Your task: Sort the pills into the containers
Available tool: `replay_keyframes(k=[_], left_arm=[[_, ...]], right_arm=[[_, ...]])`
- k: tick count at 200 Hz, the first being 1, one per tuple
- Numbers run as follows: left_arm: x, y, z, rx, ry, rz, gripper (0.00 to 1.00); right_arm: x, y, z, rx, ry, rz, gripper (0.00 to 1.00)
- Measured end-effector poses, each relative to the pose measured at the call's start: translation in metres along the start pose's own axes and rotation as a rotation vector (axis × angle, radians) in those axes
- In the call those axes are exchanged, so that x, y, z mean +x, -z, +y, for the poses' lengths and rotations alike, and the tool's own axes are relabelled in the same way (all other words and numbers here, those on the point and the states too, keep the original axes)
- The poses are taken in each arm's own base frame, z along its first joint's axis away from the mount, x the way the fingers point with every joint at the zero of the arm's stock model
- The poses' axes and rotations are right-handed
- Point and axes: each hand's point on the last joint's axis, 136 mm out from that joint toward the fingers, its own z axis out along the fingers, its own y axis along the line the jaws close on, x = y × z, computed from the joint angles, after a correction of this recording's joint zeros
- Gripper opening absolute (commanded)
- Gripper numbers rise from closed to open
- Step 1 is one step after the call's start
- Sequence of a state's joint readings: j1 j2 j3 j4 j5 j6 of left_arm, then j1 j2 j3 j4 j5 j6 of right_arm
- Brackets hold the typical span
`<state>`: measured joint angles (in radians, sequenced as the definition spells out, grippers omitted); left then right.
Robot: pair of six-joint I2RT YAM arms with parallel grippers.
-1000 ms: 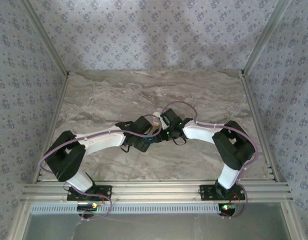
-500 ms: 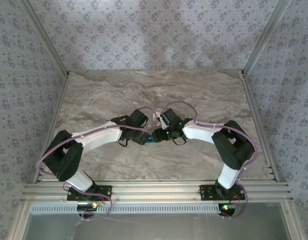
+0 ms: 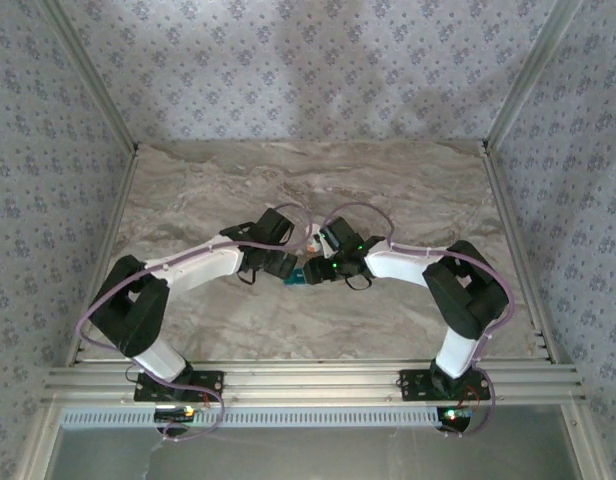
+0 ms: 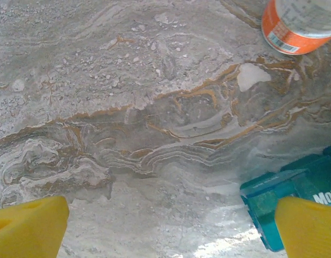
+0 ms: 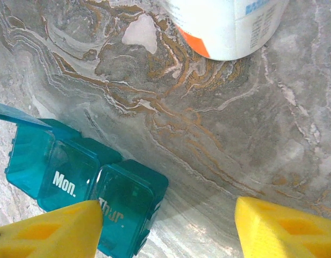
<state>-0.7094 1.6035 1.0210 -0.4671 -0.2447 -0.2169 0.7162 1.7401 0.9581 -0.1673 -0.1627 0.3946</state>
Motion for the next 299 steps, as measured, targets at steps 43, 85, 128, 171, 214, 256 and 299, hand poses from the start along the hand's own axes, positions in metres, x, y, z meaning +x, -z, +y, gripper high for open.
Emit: replay_keyframes(k=[43,85,128,171,214,256,299], left_arm=[[0.003,-0.009,0.004,0.005,0.016,0.024,0.98],[0.003,-0.016,0.002,0.009,0.016,0.029,0.98],[0.003,-0.016,0.003,0.017,0.024,0.031,0.98],[0.003,-0.016,0.003,0.023,0.029,0.03,0.98],[0.003,-0.016,0.0,0.036,0.032,0.034,0.98],[-0.003,-0.008,-0.003,0.064,0.052,0.016,0.98],[-0.021,0.015,-0.006,0.107,0.1,-0.058,0.98]], right_arm=[[0.0,-0.001,0.0,-0.004,-0.005,-0.002,0.67],[0.0,-0.001,0.0,-0.005,-0.008,-0.005,0.67],[0.0,-0.002,0.001,-0.007,-0.006,-0.006,0.66],[-0.001,-0.003,0.002,-0.01,-0.003,-0.01,0.66],[-0.002,-0.002,0.003,-0.007,-0.004,-0.005,0.67],[-0.005,0.004,0.004,0.006,-0.007,0.016,0.68],[-0.021,0.019,0.01,0.001,-0.003,-0.007,0.69]])
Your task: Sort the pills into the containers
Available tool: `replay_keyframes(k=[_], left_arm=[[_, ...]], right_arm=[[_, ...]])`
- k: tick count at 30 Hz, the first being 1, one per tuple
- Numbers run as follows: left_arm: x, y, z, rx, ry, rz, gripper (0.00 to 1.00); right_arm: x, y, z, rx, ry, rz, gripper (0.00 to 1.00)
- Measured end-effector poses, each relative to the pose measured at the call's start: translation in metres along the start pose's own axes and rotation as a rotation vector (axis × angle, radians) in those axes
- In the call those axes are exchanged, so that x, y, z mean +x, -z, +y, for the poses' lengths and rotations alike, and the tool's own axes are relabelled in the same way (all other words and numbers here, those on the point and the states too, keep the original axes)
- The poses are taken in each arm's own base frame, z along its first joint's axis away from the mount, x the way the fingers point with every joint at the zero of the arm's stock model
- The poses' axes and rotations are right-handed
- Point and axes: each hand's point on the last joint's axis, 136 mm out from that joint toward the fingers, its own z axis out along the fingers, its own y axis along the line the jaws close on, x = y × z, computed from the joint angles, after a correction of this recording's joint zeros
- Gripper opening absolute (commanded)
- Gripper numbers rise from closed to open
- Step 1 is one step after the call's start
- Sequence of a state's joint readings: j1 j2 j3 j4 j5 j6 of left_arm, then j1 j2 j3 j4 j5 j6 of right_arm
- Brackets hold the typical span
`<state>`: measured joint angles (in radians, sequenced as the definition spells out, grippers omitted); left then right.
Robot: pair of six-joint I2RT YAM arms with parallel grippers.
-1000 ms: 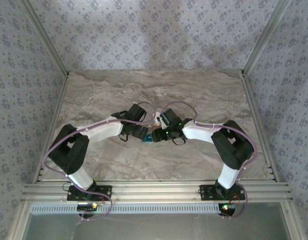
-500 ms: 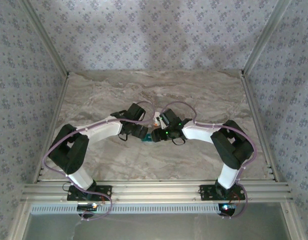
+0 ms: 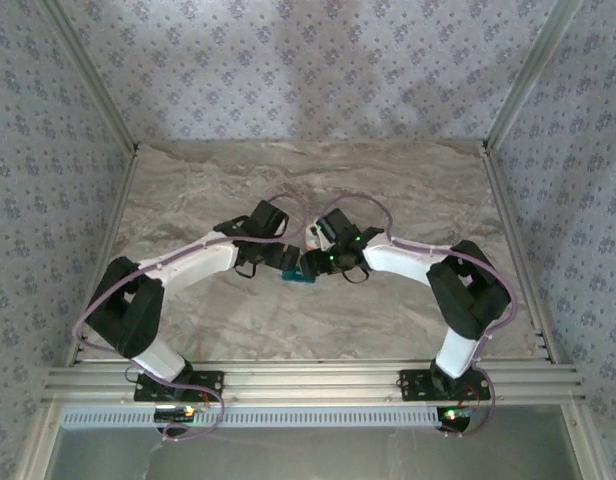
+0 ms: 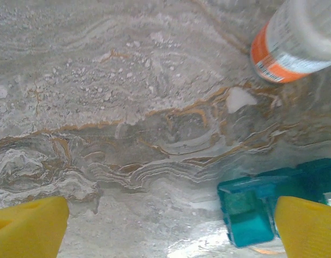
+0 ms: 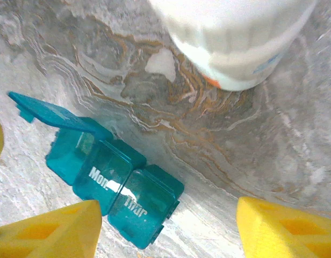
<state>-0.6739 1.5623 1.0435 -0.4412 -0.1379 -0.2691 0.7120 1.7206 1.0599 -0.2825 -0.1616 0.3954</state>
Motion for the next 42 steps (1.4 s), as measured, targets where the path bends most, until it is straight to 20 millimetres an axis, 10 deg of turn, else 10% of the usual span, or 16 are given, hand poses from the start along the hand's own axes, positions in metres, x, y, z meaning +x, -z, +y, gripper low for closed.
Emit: replay_keyframes(k=[13,20,42], left_arm=[[-0.029,0.052,0.014,0.101,0.188,-0.205,0.98],[0.007,0.032,0.002,0.188,0.204,-0.13,0.98],[0.048,-0.014,-0.059,0.325,0.17,-0.036,0.98]], right_arm=[[-0.026,0.053,-0.016,0.026,-0.036,-0.096,0.76],[-0.026,0.061,-0.039,0.11,-0.061,-0.087,0.99],[-0.058,0.14,-0.11,0.347,-0.203,-0.318,1.0]])
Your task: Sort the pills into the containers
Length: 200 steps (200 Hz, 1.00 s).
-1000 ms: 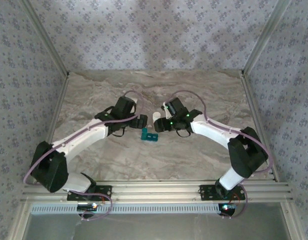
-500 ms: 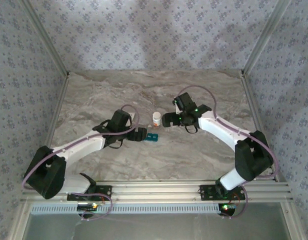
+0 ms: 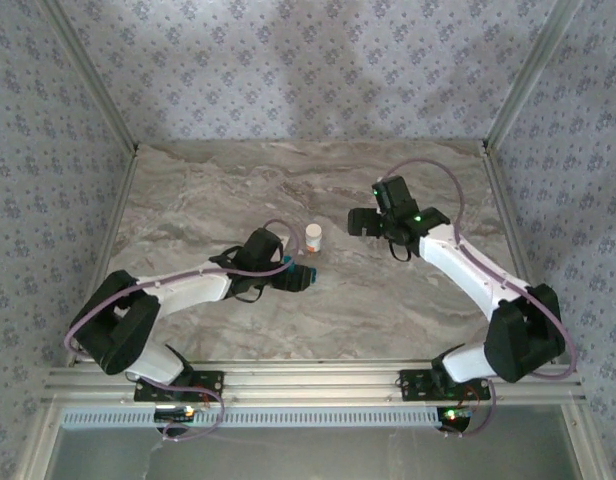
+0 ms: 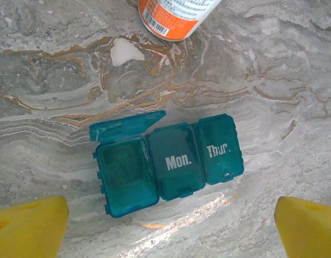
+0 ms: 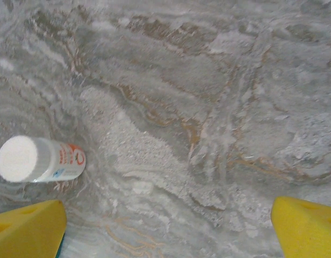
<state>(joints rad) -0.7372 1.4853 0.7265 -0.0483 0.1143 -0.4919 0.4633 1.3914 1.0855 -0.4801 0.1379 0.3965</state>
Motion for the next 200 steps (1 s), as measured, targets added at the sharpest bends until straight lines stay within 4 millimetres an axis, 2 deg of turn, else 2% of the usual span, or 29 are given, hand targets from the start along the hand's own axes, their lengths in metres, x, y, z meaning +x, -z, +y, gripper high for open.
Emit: replay_keyframes(k=[51,81,145,200], left_arm=[[0.013,-0.014,0.001,-0.017,-0.002,0.044,0.98],[0.016,-0.02,-0.008,-0.011,-0.015,0.06,0.98],[0.004,-0.027,-0.035,0.015,-0.051,0.044,0.98],[0.004,-0.039,-0.053,0.031,-0.082,0.058,0.98]], right_arm=[[0.001,0.006,-0.009,0.012,-0.011,-0.047,0.99],[0.002,0.008,-0.011,-0.026,-0.023,-0.062,0.99],[0.005,0.006,0.006,-0.142,0.004,-0.05,1.0],[0.009,0.007,0.012,-0.189,0.009,-0.029,1.0]])
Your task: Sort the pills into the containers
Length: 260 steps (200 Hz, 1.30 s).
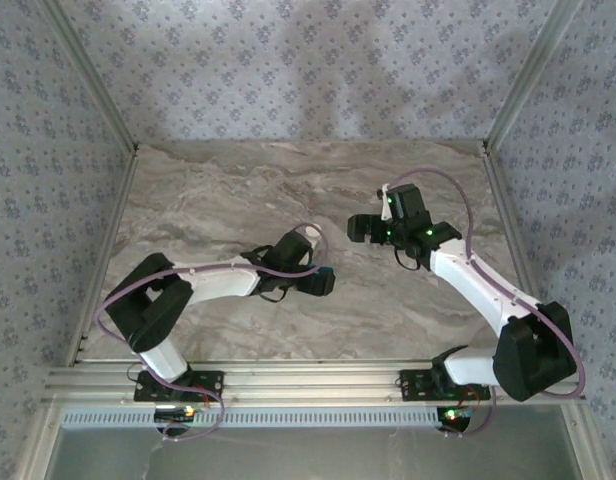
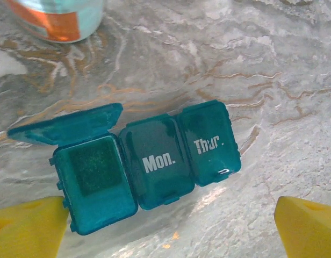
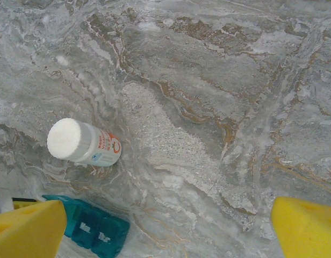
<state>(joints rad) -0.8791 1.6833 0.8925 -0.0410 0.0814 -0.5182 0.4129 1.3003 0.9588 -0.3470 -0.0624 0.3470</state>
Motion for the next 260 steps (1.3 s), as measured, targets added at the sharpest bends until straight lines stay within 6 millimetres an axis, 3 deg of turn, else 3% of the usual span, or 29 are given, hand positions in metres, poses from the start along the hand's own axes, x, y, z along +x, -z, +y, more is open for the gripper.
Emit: replay_keyframes(k=[46,86,113,134,156,184,218,260], left_arm=[[0.005,-0.004,-0.015,0.017,-0.023,0.016,0.98],[0.003,0.0,-0.015,-0.001,-0.036,0.007,0.98],[-0.01,0.02,-0.015,-0.011,-0.048,-0.04,0.98],[-0.035,0.045,-0.011,-0.005,-0.027,-0.122,0.98],[-0.064,0.075,0.009,-0.019,0.027,-0.228,0.98],[-0.083,0.101,0.05,-0.074,0.106,-0.308,0.98],[-0.088,0.118,0.106,-0.188,0.198,-0.345,0.98],[-0.088,0.133,0.153,-0.298,0.271,-0.37,0.98]], right_arm=[[0.002,-0.003,-0.002,-0.016,-0.016,0.017,0.98],[0.004,-0.013,-0.005,-0.019,-0.031,0.051,0.99],[-0.009,-0.015,-0.001,-0.024,-0.035,0.038,1.0],[-0.021,-0.019,0.003,-0.012,-0.038,0.034,1.0],[-0.033,-0.028,0.009,-0.003,-0.029,0.044,1.0],[-0.043,-0.042,0.023,-0.026,-0.011,0.069,0.92],[-0.04,-0.064,0.041,-0.067,0.014,0.149,0.86],[-0.02,-0.093,0.071,-0.075,0.104,0.279,0.87]])
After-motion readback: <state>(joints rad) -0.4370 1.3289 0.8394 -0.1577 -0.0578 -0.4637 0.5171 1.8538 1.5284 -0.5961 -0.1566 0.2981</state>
